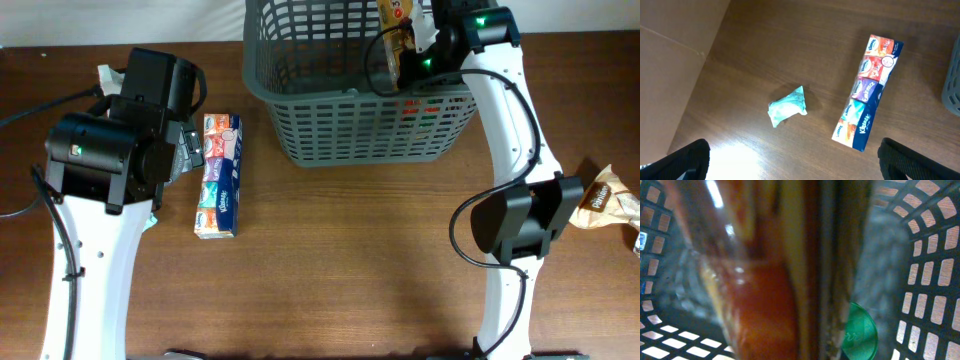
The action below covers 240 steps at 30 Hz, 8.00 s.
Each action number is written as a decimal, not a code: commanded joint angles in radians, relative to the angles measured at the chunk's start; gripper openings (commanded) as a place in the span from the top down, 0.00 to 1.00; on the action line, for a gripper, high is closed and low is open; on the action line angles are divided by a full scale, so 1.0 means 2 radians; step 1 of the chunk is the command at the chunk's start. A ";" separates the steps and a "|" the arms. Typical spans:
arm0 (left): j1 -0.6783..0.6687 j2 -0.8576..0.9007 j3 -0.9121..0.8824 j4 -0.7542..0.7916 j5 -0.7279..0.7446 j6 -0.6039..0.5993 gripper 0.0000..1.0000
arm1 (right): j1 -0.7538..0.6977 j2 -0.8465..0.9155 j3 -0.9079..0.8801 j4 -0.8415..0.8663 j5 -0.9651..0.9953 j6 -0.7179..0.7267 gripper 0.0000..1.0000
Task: Pack container
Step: 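Lower the spaghetti into the basket and open the right gripper, then move the right gripper to the rice bag and grasp it, then lift the rice bag and carry it over the basket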
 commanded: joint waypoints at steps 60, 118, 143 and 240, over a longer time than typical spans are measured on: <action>0.003 -0.003 0.001 -0.019 0.002 -0.006 0.00 | -0.231 -0.113 0.272 -0.202 0.277 0.347 0.01; 0.003 -0.003 0.001 -0.010 0.058 -0.006 0.00 | -0.484 -0.002 -0.204 -0.005 0.189 0.641 0.01; 0.003 -0.003 0.001 0.009 0.058 -0.006 0.00 | -0.484 0.066 -0.204 0.010 0.186 0.622 0.01; 0.003 -0.003 0.001 -0.001 0.058 -0.006 0.01 | 0.052 -0.053 0.027 0.054 0.114 0.122 0.88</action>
